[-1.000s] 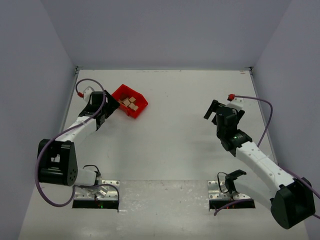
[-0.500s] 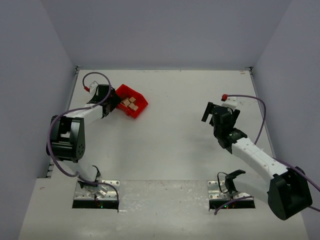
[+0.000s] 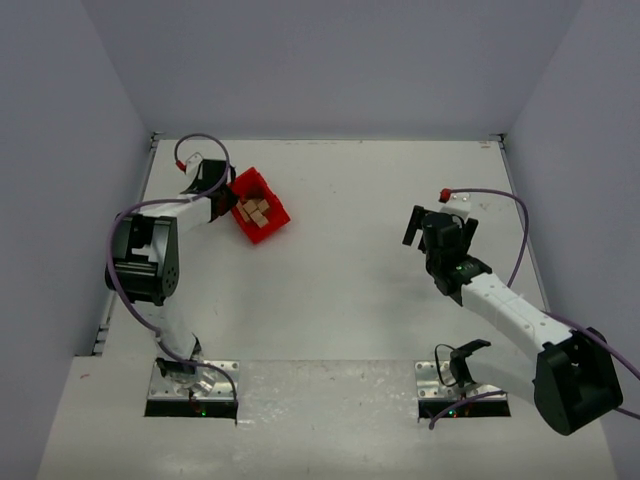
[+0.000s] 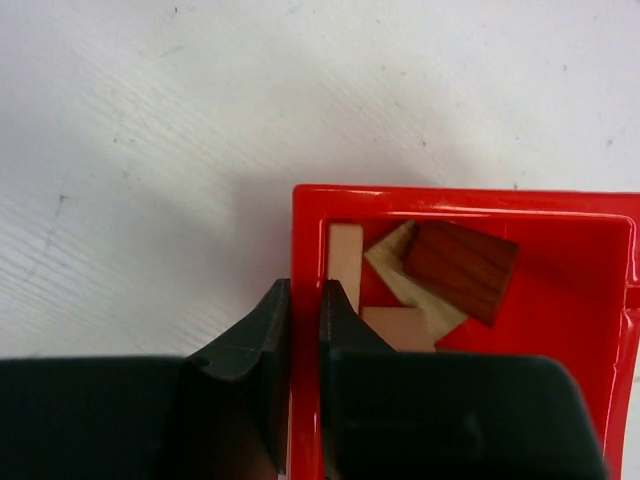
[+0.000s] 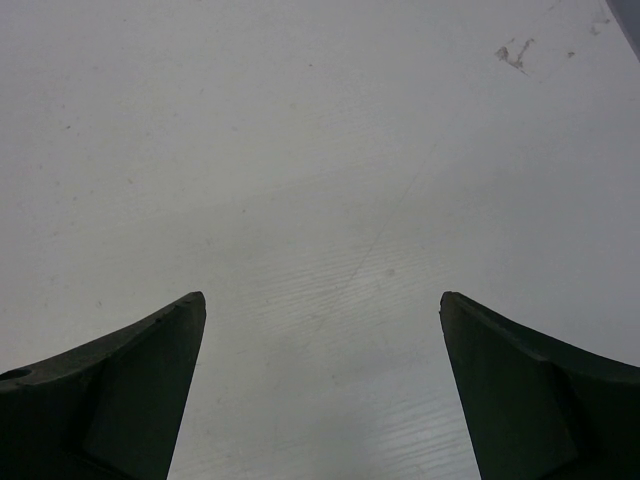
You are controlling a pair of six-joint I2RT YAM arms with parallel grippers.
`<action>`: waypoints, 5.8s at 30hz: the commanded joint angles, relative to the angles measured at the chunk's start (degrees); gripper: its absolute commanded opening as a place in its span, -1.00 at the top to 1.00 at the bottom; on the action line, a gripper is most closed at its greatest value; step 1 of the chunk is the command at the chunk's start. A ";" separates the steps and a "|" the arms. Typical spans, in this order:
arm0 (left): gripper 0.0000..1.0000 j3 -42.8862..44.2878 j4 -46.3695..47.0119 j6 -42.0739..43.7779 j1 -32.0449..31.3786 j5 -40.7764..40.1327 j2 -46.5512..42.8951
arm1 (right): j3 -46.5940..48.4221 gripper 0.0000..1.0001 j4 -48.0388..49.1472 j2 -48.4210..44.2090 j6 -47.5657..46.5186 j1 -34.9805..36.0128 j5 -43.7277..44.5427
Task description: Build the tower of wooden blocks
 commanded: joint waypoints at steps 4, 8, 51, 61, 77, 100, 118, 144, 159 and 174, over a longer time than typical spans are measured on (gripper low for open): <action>1.00 1.65 2.64 8.49 -0.34 -1.44 -4.19 | 2.27 -0.97 1.41 0.08 -1.68 0.20 1.58; 1.00 -1.17 5.08 15.62 -6.52 -9.57 -11.55 | 2.08 -0.97 2.81 0.49 -3.76 0.21 -2.01; 1.00 24.28 -61.04 11.35 -35.23 -73.92 15.32 | 0.52 -0.97 9.85 5.88 -6.50 2.35 -10.26; 1.00 28.71 -69.79 17.62 -38.06 -79.42 21.84 | 1.14 -0.97 8.68 6.69 -6.76 2.39 -10.67; 1.00 31.03 -61.44 39.44 -43.44 -79.82 29.21 | 2.69 -0.97 6.37 8.54 -6.57 2.52 -12.67; 1.00 19.33 -58.31 46.53 -45.23 -78.20 24.38 | 6.84 -0.97 -0.18 16.44 -1.76 2.56 -6.73; 0.96 28.95 -59.45 43.31 -42.00 -79.90 23.63 | 2.35 -0.97 -15.97 21.83 22.73 -14.11 -13.63; 1.00 0.60 36.92 134.61 -43.21 -65.79 14.98 | -5.01 -0.97 -11.97 14.77 21.10 -13.96 -20.90; 1.00 7.69 30.08 132.82 -45.63 -68.49 21.37 | -5.10 -0.97 -10.85 15.11 20.70 -13.38 -21.34; 1.00 5.44 31.37 134.63 -45.63 -68.08 19.76 | -5.10 -0.97 -10.78 15.04 20.57 -13.30 -21.08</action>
